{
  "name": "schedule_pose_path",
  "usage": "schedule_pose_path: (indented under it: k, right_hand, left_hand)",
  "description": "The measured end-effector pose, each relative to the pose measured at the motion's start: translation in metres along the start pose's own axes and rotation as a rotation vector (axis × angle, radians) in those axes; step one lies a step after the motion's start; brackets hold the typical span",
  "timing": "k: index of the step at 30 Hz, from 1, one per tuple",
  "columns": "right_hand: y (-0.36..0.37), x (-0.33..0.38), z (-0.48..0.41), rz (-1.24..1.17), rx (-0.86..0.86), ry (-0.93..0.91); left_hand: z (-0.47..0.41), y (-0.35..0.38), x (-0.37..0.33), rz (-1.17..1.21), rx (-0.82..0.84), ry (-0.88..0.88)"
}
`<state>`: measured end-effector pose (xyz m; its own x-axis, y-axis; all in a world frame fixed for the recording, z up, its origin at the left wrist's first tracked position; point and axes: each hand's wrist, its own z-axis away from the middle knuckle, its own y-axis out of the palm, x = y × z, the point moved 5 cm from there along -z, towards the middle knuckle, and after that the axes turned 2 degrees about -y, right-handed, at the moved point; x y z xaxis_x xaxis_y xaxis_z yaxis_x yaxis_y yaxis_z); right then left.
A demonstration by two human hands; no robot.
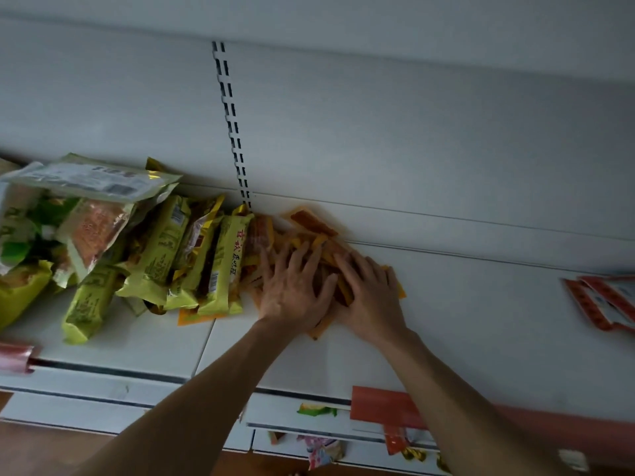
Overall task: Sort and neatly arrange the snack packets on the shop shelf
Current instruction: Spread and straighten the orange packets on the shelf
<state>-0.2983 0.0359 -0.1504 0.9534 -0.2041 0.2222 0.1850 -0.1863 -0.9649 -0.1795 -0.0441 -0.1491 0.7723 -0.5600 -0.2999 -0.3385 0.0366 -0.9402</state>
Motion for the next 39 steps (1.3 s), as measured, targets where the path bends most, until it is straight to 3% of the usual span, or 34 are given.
schedule_pose_path:
  k: [6, 10, 13, 15, 18, 25, 29, 35, 39]
  right_hand:
    - [-0.023, -0.058, 0.032, 0.086, -0.015, 0.167]
    - [-0.038, -0.071, 0.050, 0.053, -0.170, 0.208]
    - [-0.042, -0.062, 0.053, 0.002, -0.228, 0.143]
    - [-0.043, -0.060, 0.053, -0.031, -0.243, 0.126]
    - [-0.044, -0.058, 0.058, -0.057, -0.225, 0.140]
    - [-0.054, -0.069, 0.066, -0.190, -0.285, 0.206]
    - [-0.071, -0.094, 0.070, -0.477, -0.456, 0.422]
    - [-0.072, -0.133, 0.100, -0.796, -0.608, 0.756]
    - [-0.073, -0.158, 0.122, -0.908, -0.612, 0.821]
  left_hand:
    - [0.020, 0.005, -0.066, 0.175, 0.024, 0.229]
    - [0.026, -0.006, -0.071, 0.496, -0.053, 0.197]
    - [0.014, -0.020, -0.039, 0.279, -0.205, 0.120]
    - [0.005, -0.017, -0.018, 0.100, -0.087, 0.053]
    - [0.009, 0.004, -0.018, 0.026, 0.101, 0.065]
    - [0.018, 0.008, -0.042, -0.038, 0.019, 0.110]
    - [0.021, 0.004, -0.060, 0.010, -0.060, 0.232]
    - [0.000, 0.028, -0.100, 0.031, 0.119, 0.361]
    - [-0.011, 0.041, -0.124, -0.061, 0.161, 0.323]
